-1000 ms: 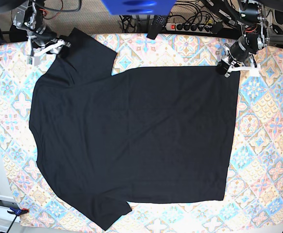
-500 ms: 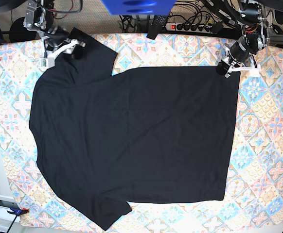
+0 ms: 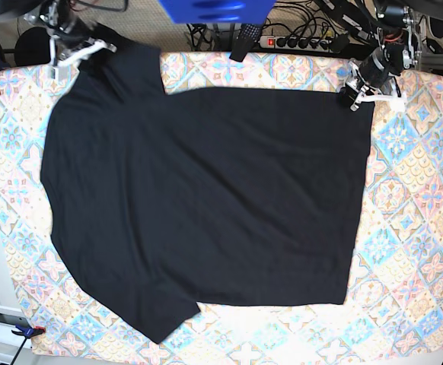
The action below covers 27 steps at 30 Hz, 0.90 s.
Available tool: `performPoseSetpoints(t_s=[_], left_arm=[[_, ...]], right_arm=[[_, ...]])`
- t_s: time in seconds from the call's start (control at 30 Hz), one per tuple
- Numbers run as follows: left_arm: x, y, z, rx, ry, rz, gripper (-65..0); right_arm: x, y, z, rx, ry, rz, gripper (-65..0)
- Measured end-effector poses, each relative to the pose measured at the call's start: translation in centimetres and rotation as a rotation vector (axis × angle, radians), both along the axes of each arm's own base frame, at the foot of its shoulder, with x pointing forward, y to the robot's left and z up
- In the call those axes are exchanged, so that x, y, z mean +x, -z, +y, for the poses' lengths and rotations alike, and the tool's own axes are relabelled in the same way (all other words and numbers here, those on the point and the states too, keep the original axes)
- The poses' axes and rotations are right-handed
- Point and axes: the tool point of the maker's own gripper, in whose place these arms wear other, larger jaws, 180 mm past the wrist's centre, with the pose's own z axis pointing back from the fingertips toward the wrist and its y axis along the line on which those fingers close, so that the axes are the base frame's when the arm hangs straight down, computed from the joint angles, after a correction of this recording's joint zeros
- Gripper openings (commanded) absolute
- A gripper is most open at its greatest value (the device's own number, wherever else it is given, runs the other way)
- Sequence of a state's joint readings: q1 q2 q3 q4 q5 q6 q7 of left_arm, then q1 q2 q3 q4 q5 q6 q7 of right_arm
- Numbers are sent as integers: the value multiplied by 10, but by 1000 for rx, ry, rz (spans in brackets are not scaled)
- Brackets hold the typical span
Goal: Fold the T-shirt properly
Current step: 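Grasp the shoulder corners and drag the shirt toward the robot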
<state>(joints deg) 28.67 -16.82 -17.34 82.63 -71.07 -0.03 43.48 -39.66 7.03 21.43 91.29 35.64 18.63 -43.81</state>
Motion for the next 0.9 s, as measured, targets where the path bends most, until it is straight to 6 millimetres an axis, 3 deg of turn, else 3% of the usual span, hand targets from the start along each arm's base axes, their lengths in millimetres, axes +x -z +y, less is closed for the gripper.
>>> performPoseSetpoints(t_s=[0.27,0.47,0.77,0.9], left_arm=[[-30,-14,-7,74,98,25,-650],[-54,-23,-11,92,122,47,-650],[-83,-27,-16,87,138,91,-650],[-82,-29,-17,86,139,86,-650]], right_arm=[[-36,-14,0,31,-158,-15,-648],[-59,-20,13,67,-245,0,-649],[-58,-47,19,33,-322,-38,-650],[-48,-59,7,-17,-320,-67,-650]])
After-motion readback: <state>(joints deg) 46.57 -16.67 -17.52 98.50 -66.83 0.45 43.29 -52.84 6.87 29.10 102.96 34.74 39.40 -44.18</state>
